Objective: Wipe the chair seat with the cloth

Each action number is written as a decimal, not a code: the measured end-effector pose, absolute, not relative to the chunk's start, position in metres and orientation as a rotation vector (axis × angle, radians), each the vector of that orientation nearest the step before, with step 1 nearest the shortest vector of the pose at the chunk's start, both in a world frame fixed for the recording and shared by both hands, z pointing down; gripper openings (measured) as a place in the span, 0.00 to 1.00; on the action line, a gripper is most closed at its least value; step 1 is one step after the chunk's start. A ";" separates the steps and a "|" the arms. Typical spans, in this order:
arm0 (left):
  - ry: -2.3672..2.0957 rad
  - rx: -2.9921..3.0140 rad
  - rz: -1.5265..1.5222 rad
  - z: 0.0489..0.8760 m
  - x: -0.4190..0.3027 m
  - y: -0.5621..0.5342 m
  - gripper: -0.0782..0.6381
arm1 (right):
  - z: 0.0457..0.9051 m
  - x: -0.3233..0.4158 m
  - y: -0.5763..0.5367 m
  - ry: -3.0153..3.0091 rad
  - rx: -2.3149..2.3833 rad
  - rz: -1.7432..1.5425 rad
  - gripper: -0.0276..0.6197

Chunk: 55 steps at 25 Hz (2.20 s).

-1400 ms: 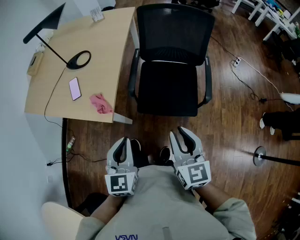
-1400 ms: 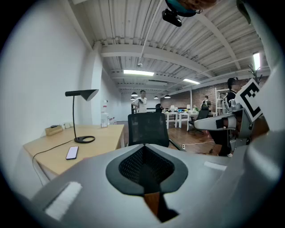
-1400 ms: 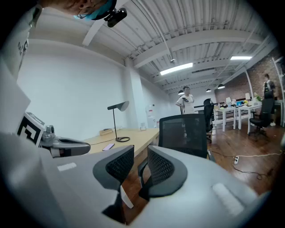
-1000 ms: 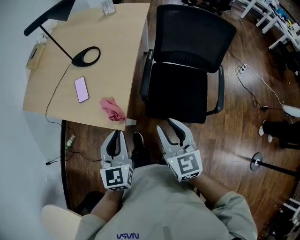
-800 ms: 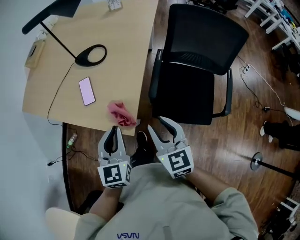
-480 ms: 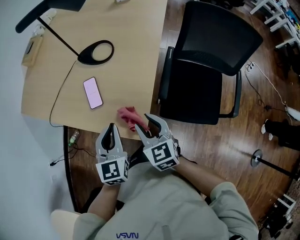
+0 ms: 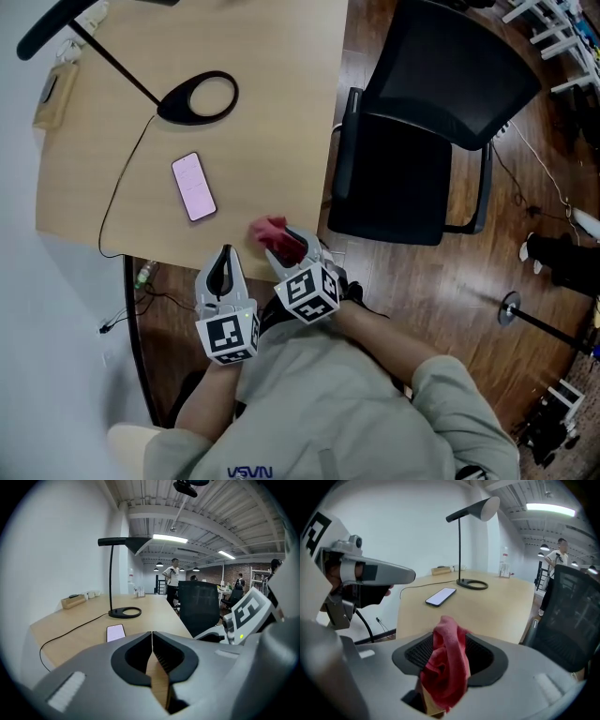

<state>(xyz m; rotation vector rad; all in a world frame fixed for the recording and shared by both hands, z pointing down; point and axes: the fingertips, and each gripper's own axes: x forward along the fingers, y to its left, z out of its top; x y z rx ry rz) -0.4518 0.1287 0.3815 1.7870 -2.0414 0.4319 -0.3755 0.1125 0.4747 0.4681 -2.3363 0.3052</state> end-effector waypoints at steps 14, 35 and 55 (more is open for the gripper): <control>-1.988 1.816 0.467 0.399 -0.447 0.123 0.12 | 0.501 -0.380 0.116 -2.280 0.394 0.349 0.20; -1.913 1.959 0.473 0.393 -0.254 -0.049 0.12 | 0.444 -0.143 -0.128 -2.386 1.041 0.512 0.17; -1.944 1.690 0.575 0.533 -0.219 -0.174 0.12 | 0.727 -0.161 -0.281 -2.148 0.945 0.695 0.17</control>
